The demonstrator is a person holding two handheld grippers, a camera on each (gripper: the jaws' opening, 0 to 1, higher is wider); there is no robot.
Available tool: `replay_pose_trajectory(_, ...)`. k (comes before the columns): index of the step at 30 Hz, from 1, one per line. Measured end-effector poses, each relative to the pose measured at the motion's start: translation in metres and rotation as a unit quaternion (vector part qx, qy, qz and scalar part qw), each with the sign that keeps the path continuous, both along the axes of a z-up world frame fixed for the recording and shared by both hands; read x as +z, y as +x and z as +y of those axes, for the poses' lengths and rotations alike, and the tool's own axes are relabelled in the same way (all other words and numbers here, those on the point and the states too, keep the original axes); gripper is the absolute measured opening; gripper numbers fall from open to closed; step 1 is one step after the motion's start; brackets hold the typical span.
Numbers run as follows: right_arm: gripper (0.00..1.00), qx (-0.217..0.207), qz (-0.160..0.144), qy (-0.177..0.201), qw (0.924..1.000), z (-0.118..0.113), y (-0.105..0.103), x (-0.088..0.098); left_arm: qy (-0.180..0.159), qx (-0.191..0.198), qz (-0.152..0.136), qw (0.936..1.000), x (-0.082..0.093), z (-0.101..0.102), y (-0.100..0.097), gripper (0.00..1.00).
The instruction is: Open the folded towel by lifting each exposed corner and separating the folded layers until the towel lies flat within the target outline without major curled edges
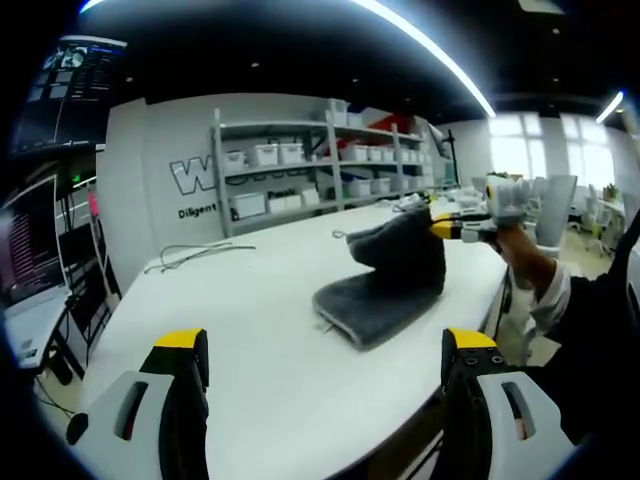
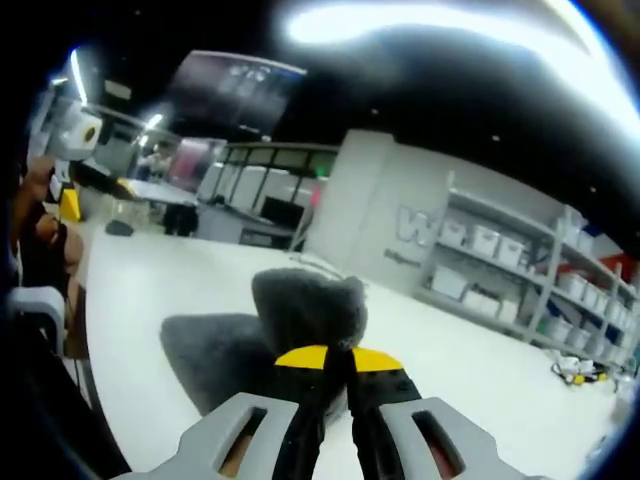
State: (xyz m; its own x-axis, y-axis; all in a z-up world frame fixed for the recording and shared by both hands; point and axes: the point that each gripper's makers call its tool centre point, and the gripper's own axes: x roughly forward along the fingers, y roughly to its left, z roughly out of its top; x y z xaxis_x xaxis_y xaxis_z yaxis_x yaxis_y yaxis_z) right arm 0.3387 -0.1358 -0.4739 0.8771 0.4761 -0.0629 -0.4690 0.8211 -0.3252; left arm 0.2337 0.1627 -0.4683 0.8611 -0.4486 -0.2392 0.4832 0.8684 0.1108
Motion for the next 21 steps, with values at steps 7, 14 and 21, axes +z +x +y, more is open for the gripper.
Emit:
replay_pose_trajectory(7, 0.02, -0.007, 0.003, 0.008, 0.9999, -0.005, -0.001, -0.001, 0.003, 0.003, -0.001, 1.0, 0.0, 0.0, -0.001, 0.95)
replay_pose_trajectory(14, 0.02, -0.017, 0.004, 0.013, 0.9998, -0.014, -0.002, -0.002, 0.002, 0.002, 0.0, 1.0, 0.0, 0.0, -0.001, 0.95)
replay_pose_trajectory(21, 0.02, -0.023, 0.005, 0.017, 0.9996, -0.018, -0.003, -0.004, 0.002, 0.002, -0.001, 1.0, 0.0, 0.0, -0.001, 0.95)
